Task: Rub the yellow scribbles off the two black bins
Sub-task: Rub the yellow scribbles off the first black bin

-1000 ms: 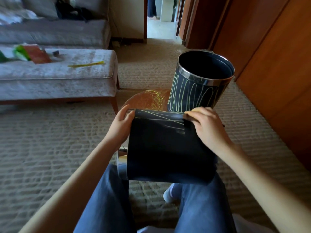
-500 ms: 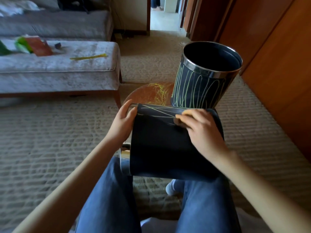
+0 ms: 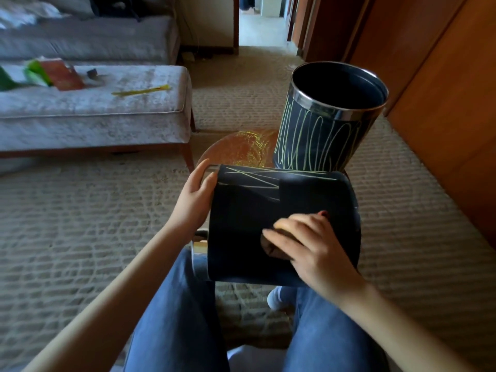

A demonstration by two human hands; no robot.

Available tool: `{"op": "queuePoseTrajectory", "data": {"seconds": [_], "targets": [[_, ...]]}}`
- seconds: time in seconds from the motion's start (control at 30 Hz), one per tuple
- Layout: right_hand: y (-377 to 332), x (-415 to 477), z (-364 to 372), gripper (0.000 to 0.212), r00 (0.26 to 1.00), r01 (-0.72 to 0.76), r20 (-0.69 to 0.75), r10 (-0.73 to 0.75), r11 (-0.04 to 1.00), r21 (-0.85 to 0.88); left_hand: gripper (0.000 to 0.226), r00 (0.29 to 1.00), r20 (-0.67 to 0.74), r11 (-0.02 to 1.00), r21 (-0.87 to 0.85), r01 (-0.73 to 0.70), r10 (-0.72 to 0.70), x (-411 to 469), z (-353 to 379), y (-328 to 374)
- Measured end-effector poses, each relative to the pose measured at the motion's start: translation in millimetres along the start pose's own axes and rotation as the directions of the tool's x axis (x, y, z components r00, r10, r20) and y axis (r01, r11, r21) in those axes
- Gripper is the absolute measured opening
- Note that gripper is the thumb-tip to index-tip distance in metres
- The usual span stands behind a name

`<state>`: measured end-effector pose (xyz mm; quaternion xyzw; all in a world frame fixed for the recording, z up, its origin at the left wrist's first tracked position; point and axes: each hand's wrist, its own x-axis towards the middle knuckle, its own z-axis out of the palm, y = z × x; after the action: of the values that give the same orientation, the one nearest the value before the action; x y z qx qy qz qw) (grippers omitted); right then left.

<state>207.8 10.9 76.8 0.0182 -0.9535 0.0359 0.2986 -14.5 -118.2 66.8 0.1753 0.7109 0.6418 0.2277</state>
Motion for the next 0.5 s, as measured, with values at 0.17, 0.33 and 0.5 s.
{"op": "queuePoseTrajectory", "data": {"seconds": [0.17,0.33,0.5], "targets": [[26.3,63.1,9.0,0.033,0.963,-0.264,0.106,0.248,0.945,0.192,0.056,0.999,-0.013,0.998,0.042,-0.046,0.046,-11.0,-3.2,-5.0],[50.0,102.1,14.2,0.024,0.902,-0.405,0.206,0.378,0.908,0.109,0.044,0.997,-0.031,0.995,0.067,-0.069,0.071,-16.4,-1.7,-4.7],[-6.9,51.0,-4.0,0.030,0.997,-0.070,-0.015,0.071,0.996,0.059,0.057,0.998,-0.038,0.998,0.031,-0.055,0.057,-18.6,-2.2,-7.1]]}}
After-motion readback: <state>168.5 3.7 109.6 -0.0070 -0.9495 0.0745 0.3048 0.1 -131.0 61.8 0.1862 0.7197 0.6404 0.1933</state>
